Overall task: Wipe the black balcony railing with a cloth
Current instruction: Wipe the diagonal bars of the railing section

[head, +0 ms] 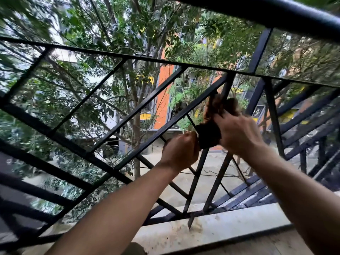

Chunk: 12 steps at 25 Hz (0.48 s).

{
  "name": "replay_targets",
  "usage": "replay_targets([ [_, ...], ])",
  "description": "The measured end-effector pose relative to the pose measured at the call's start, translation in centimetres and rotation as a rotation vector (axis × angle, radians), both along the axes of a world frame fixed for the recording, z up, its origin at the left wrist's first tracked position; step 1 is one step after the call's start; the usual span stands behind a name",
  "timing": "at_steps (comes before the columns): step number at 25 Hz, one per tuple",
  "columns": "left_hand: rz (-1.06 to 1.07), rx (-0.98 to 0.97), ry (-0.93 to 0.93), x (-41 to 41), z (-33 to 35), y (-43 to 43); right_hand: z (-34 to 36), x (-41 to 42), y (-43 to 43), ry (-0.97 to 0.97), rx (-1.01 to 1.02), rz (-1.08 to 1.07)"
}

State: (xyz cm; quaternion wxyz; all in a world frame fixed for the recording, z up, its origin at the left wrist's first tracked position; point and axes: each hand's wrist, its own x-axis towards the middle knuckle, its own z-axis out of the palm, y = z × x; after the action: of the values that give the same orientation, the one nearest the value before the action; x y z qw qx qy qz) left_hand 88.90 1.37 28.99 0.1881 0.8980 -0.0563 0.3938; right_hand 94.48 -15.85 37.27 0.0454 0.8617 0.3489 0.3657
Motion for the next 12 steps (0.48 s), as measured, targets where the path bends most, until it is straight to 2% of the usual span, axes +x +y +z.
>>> replay_targets([
  [2,-0.091,0.000,-0.018,-0.7,-2.7,-0.4,-2.5,-1.0,1.5,0.154,0.163,0.005],
  [4,-0.136,0.013,0.050,-2.5,-6.0,-0.7,-6.0,-2.1,3.8,0.328,0.297,-0.023],
  [7,-0.052,0.219,0.201,-4.0,-10.5,0.4,-9.7,-3.0,4.1,0.412,0.493,-0.047],
  [8,0.007,0.297,0.262,-4.1,-11.2,0.9,-11.3,-3.4,3.5,0.410,0.501,-0.014],
  [10,0.162,0.481,0.368,-3.9,-11.3,1.7,-15.9,-4.3,2.6,0.481,0.307,0.048],
  [12,0.205,0.644,0.470,-3.7,-11.7,1.7,-19.1,-4.0,2.4,0.446,0.092,0.008],
])
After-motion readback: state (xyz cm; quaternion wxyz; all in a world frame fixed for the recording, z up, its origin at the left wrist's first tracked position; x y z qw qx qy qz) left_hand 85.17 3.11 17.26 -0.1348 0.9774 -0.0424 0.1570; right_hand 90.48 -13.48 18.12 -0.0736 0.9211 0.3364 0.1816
